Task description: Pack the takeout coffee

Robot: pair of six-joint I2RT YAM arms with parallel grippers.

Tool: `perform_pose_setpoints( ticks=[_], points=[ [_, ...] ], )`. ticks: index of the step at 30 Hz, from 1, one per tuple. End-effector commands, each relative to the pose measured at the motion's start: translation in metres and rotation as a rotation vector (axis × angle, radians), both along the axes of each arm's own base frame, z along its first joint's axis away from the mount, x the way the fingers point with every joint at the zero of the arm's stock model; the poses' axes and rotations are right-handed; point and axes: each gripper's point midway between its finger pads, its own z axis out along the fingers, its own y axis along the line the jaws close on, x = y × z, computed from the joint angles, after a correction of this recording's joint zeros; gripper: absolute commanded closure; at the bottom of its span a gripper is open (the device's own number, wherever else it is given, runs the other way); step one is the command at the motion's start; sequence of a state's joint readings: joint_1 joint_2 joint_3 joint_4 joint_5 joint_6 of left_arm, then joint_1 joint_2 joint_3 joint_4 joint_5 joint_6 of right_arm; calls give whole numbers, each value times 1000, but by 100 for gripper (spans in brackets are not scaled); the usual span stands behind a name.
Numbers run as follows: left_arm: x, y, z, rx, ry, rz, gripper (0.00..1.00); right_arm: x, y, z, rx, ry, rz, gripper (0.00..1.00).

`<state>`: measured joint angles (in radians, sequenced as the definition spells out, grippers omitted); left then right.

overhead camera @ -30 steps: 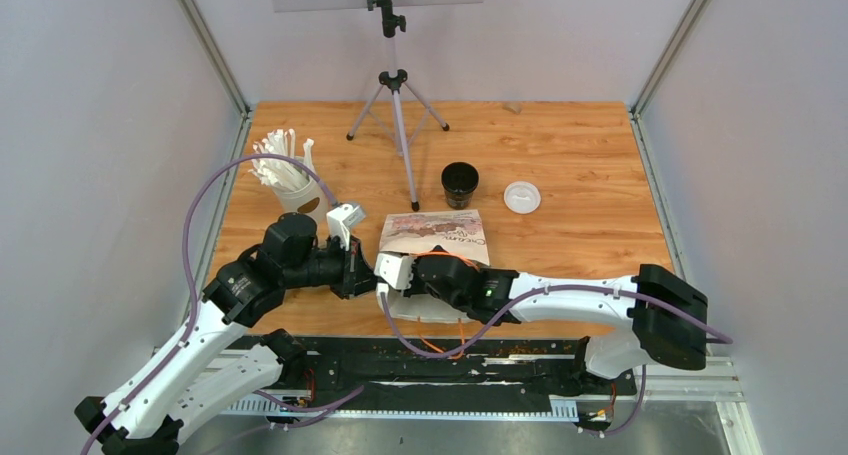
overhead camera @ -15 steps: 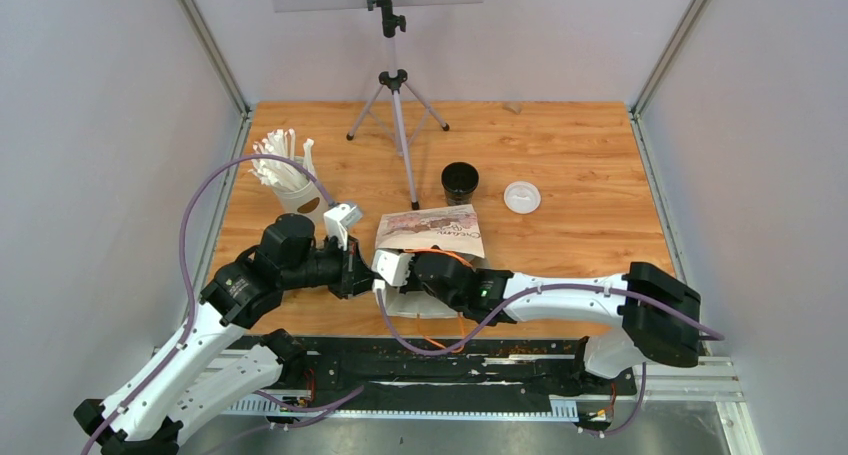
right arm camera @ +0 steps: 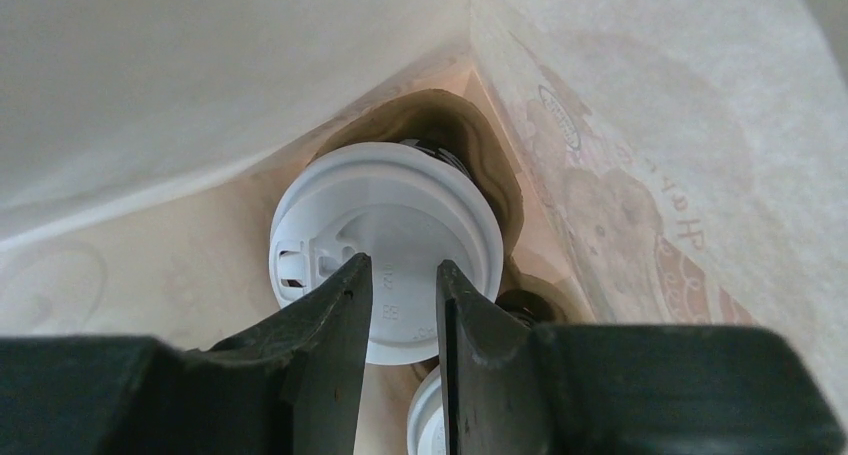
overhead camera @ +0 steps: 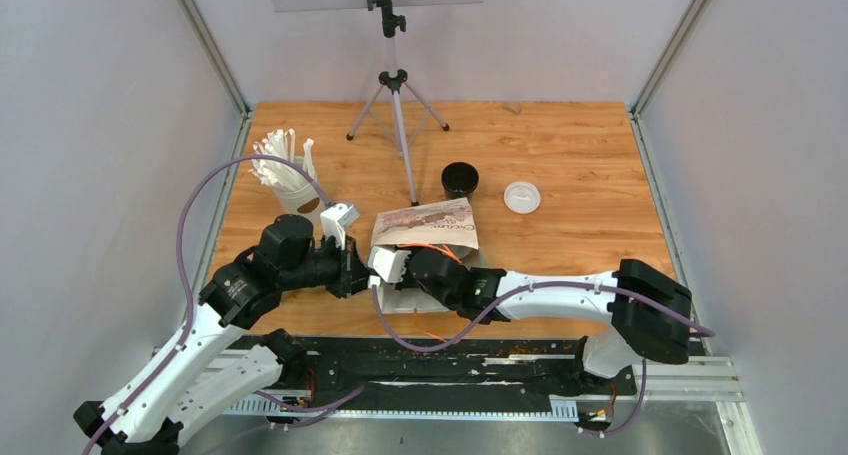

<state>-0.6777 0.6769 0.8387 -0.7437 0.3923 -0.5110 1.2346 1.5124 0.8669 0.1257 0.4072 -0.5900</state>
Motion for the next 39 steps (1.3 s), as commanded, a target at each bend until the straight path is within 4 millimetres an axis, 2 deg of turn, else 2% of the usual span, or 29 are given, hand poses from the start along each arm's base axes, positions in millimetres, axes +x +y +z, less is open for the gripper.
perform_pose_setpoints(
  ticks=[1,16,27,39],
  points=[
    [-15,-16,21,-104,3,-106,100,10,9,5,4,-20,-34,70],
    [-15,-17,22,-115,3,-100,100,12,8,-6,-22,-5,-57,70],
    [-12,-20,30,-145,2,-88,100,0,1,15,19,9,-9,64],
    [-7,-23,36,-149,12,-70,100,-18,-8,29,32,78,49,64]
  ],
)
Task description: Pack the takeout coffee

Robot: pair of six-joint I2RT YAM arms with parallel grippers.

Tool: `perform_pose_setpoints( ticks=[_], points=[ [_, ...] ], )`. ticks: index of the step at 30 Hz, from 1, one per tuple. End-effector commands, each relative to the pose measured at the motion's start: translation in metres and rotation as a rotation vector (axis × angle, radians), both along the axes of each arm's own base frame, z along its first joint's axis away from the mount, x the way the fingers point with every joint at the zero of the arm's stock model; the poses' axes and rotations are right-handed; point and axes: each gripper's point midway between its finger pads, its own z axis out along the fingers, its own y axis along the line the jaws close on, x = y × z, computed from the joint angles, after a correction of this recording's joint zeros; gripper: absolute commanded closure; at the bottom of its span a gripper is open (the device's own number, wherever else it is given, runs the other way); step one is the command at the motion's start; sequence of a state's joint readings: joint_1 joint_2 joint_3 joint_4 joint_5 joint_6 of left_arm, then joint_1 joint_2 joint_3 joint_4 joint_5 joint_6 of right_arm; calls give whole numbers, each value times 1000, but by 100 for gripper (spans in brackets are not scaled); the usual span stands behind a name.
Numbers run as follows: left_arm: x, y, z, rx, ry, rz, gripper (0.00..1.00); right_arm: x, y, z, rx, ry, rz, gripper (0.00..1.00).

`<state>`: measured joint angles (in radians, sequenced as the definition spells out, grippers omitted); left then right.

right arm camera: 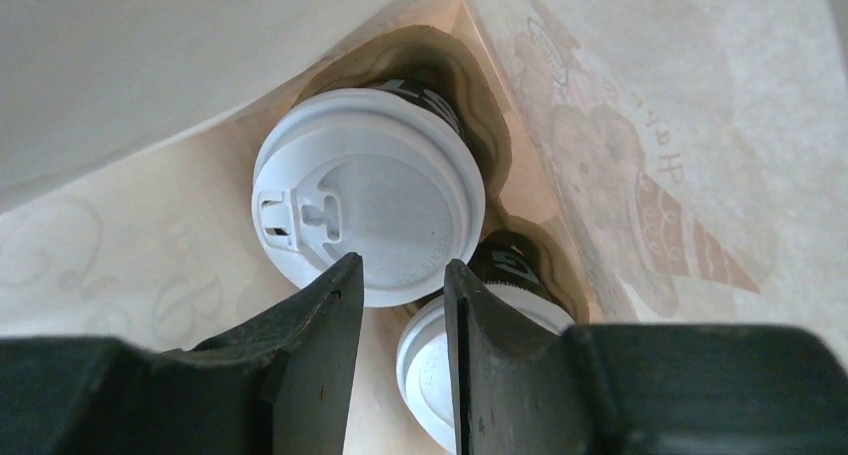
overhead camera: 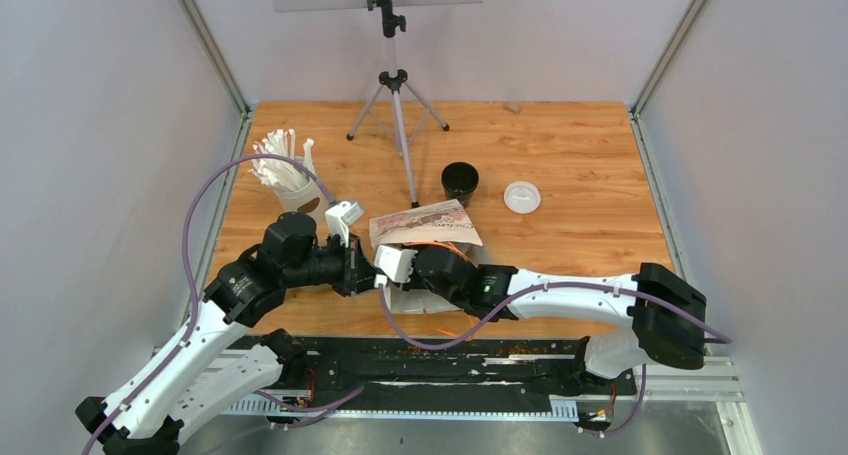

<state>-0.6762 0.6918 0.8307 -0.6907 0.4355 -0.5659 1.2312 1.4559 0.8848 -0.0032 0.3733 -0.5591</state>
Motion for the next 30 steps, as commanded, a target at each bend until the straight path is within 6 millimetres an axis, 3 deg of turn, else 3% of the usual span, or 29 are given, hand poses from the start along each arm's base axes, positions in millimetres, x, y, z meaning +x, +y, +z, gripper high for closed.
perform_pose_setpoints(
  ticks=[1,7,12,30],
  points=[
    [-6,-13,30,-96,-21,-53,100,-10,2,26,60,32,40,64],
    [-3,-14,39,-122,-19,-22,100,-19,-5,35,64,68,55,64],
    [2,-15,43,-131,1,14,100,-25,-7,54,92,91,59,63],
    [10,-16,53,-158,11,71,100,-14,-21,126,233,135,-44,62]
  ],
)
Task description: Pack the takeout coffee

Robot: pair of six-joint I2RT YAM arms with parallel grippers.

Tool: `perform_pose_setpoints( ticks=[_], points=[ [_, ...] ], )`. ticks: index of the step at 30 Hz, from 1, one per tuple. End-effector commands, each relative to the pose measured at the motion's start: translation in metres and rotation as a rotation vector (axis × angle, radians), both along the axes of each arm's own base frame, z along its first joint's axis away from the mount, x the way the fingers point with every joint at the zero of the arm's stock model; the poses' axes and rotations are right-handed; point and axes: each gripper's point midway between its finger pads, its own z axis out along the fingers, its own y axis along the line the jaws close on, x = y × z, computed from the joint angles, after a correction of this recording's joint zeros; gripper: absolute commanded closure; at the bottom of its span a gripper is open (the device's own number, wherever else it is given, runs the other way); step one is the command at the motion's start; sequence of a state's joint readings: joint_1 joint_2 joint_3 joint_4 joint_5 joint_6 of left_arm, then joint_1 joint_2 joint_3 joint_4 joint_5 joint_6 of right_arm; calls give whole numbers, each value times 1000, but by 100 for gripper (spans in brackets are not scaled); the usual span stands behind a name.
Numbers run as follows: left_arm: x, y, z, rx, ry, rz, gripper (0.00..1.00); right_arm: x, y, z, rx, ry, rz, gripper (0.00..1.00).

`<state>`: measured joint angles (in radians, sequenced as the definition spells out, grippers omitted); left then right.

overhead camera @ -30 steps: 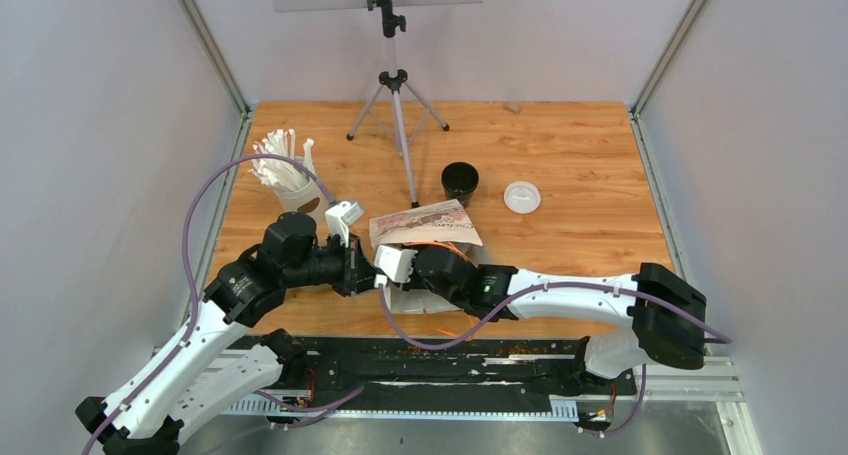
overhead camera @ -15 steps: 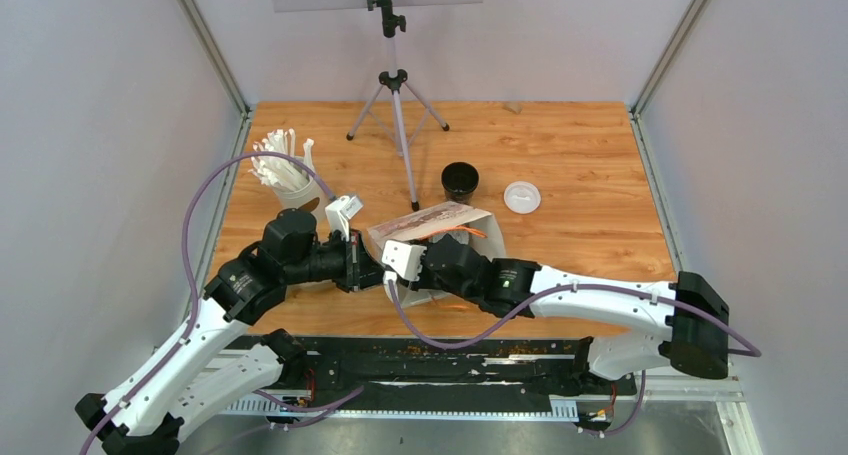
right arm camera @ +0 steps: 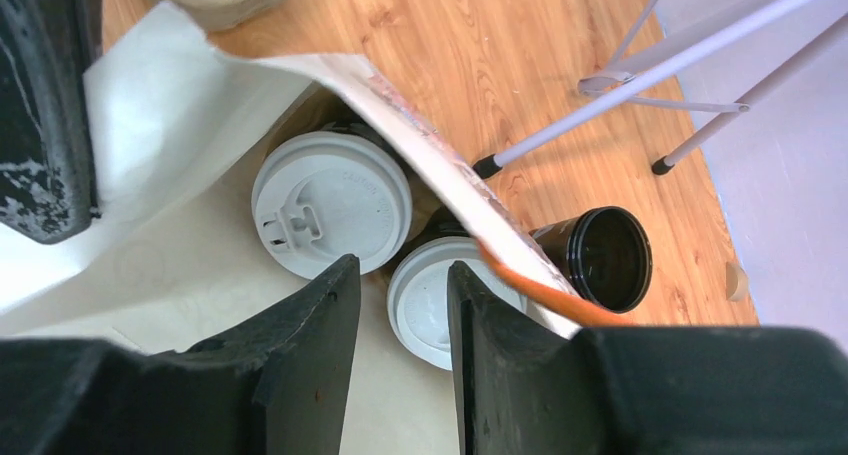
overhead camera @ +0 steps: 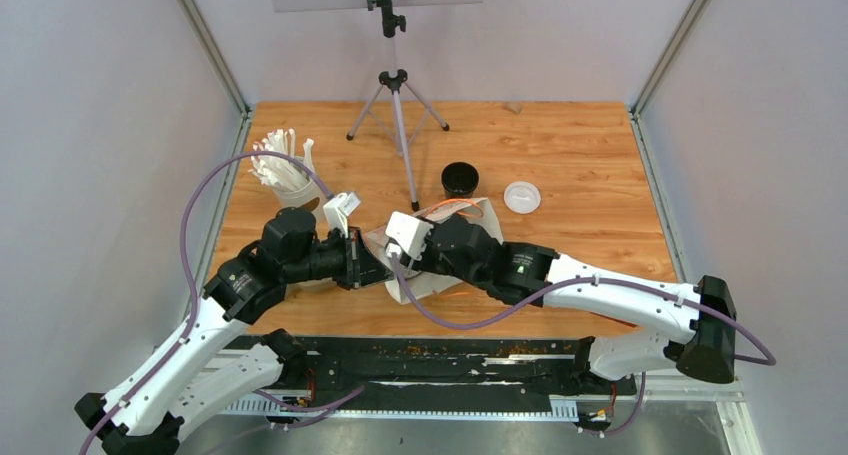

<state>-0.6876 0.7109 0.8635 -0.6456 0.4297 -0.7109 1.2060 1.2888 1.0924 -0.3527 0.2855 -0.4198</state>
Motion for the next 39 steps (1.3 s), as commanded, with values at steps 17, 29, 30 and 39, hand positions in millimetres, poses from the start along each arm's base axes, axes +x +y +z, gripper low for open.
perform_pose_setpoints(
  ticks=[17,29,30,39],
  points=[
    [30,6,35,-58,-1,161,100,29,-17,124,346,15,-149,60],
    [40,17,31,-43,69,281,100,42,-27,154,428,-6,-198,58],
    [40,17,29,-42,76,288,100,42,-29,154,426,-7,-203,58],
    [41,26,22,-5,112,346,96,43,-39,154,433,-6,-227,54]
  ],
)
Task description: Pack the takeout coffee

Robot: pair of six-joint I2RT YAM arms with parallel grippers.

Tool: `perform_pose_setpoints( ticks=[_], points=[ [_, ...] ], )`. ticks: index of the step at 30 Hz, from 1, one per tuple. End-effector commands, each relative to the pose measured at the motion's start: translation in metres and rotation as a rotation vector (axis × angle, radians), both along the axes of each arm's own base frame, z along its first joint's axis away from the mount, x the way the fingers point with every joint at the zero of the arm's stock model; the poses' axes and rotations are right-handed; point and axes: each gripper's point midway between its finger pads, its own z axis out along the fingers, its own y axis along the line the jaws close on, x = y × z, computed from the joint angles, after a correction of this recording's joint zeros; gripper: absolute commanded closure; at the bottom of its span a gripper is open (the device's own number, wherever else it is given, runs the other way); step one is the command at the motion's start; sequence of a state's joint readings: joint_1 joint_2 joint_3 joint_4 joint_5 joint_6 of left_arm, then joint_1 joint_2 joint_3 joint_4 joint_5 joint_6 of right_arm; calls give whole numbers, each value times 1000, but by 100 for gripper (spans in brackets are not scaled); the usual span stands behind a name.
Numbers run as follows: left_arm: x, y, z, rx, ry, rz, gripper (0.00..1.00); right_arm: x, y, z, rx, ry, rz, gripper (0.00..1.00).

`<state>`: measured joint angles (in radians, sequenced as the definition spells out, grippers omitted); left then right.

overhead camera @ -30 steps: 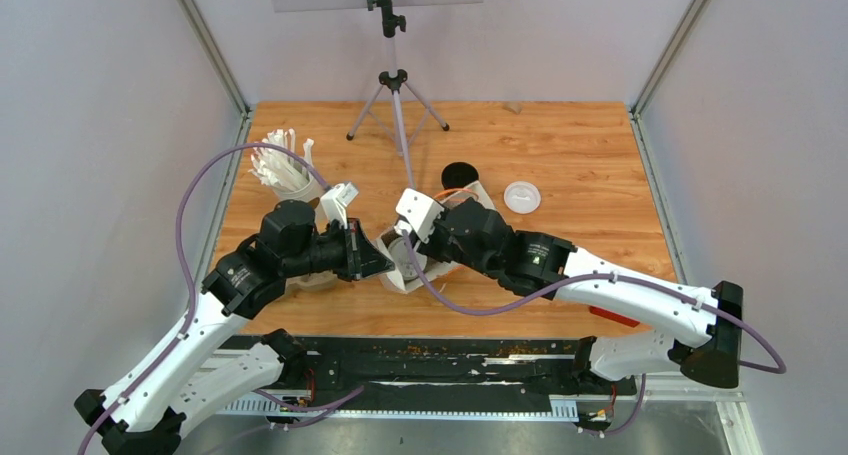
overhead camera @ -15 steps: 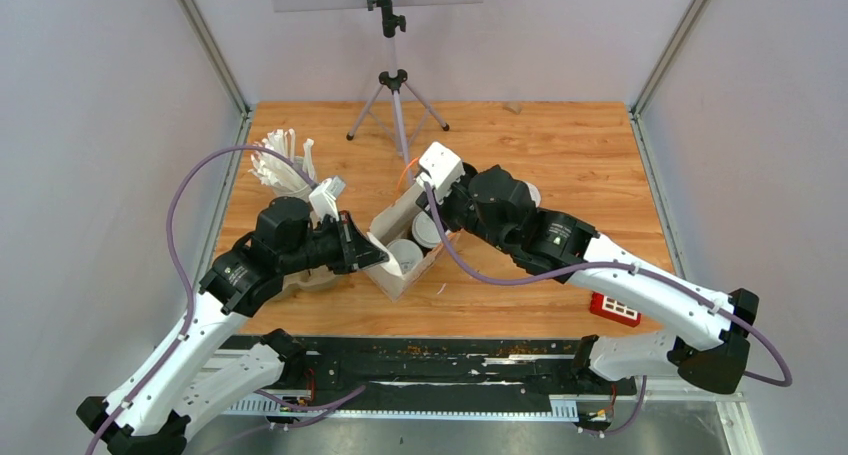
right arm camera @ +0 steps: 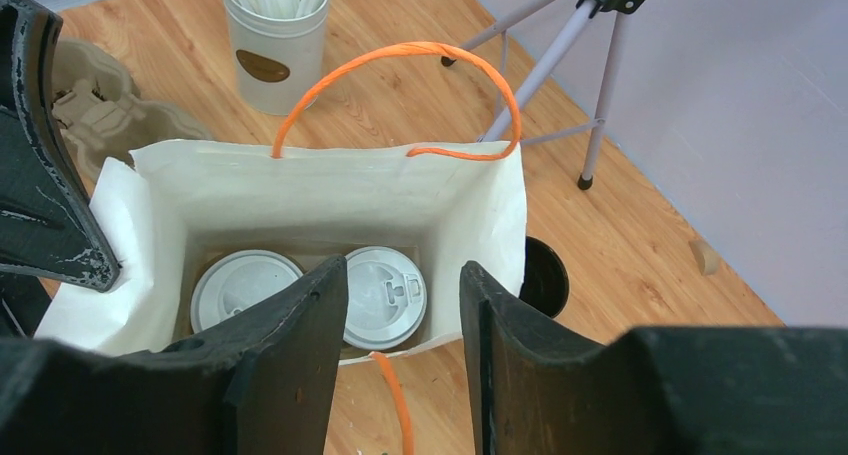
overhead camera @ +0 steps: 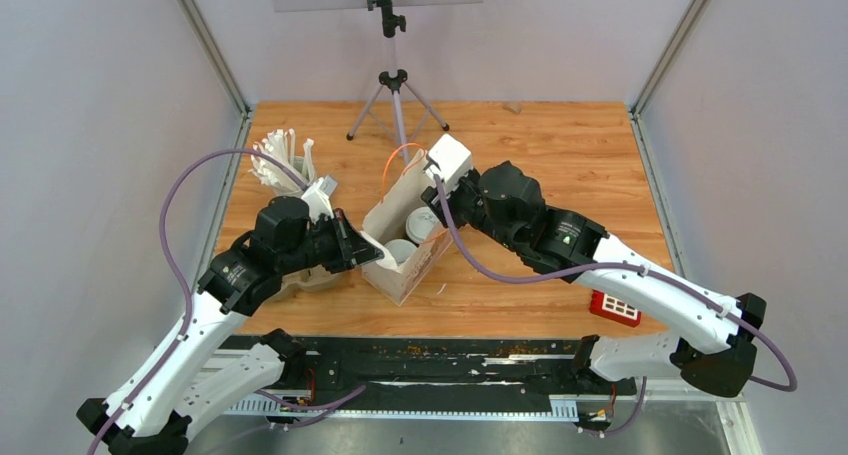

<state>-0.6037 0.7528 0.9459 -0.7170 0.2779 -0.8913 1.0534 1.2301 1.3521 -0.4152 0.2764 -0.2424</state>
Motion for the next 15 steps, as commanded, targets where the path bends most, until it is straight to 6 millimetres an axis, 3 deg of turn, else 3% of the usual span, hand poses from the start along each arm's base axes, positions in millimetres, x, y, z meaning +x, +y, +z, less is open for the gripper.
perform_pose_setpoints(
  ticks=[1,15],
  points=[
    [3,8,11,7,-5,54,95,-1,-11,29,84,-24,-28,53],
    [8,19,21,55,-45,92,78,-3,-17,24,97,3,-47,49]
  ],
)
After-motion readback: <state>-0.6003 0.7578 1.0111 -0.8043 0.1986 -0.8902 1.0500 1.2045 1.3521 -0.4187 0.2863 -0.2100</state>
